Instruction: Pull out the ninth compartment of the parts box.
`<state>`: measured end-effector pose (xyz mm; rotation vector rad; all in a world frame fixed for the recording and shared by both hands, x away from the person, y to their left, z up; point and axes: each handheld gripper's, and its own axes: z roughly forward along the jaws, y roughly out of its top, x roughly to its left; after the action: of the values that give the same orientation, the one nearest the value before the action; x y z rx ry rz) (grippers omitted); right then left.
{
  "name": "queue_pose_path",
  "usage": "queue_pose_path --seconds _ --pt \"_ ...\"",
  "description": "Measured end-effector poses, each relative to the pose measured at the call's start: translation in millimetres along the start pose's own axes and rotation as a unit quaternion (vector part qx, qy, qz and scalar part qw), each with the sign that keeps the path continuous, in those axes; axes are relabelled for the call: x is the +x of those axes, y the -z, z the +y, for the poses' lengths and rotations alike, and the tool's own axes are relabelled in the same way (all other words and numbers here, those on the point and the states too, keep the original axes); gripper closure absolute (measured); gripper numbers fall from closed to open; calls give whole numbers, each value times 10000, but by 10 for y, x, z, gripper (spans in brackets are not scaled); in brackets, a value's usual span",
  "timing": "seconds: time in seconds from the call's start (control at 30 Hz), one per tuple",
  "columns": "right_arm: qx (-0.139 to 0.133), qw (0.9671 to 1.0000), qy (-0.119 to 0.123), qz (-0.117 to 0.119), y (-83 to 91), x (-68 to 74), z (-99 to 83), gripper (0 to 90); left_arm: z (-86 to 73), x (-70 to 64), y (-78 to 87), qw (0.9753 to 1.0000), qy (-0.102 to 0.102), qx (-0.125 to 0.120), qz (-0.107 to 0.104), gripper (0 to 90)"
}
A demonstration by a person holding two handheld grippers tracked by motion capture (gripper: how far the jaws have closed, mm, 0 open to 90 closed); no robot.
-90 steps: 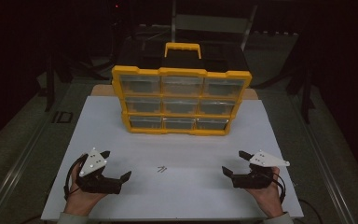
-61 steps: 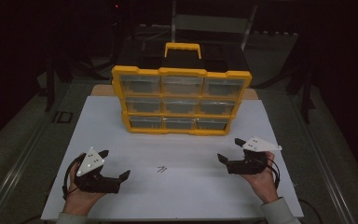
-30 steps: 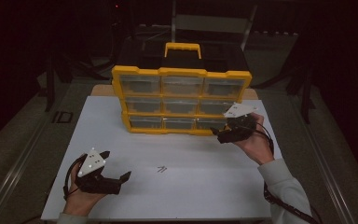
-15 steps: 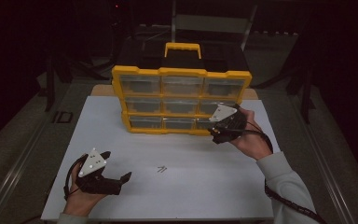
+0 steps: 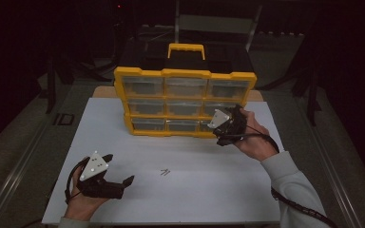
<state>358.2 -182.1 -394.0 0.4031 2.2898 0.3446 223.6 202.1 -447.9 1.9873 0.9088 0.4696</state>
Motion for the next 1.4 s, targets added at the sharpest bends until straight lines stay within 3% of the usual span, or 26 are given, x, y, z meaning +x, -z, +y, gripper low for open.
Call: queue_pose_path --seconds 0.33,0.5,0.73,1.03,1.4 --pt "145 9982 396 -417 -13 43 23 161 3 -6 5 10000 6 -6 -12 10" --pt "260 9950 742 -609 -28 107 38 162 3 -9 1 10000 -10 11 -27 10" --pt "349 9908 1044 -792 -57 189 58 163 5 -8 5 10000 -8 -3 -30 10" --pt "442 9856 1226 -1074 -110 273 45 168 4 -12 -1 10000 -21 13 -43 10" --pt "534 9831 1384 -1076 -215 380 16 186 2 -10 -1 10000 -7 1 -38 10"
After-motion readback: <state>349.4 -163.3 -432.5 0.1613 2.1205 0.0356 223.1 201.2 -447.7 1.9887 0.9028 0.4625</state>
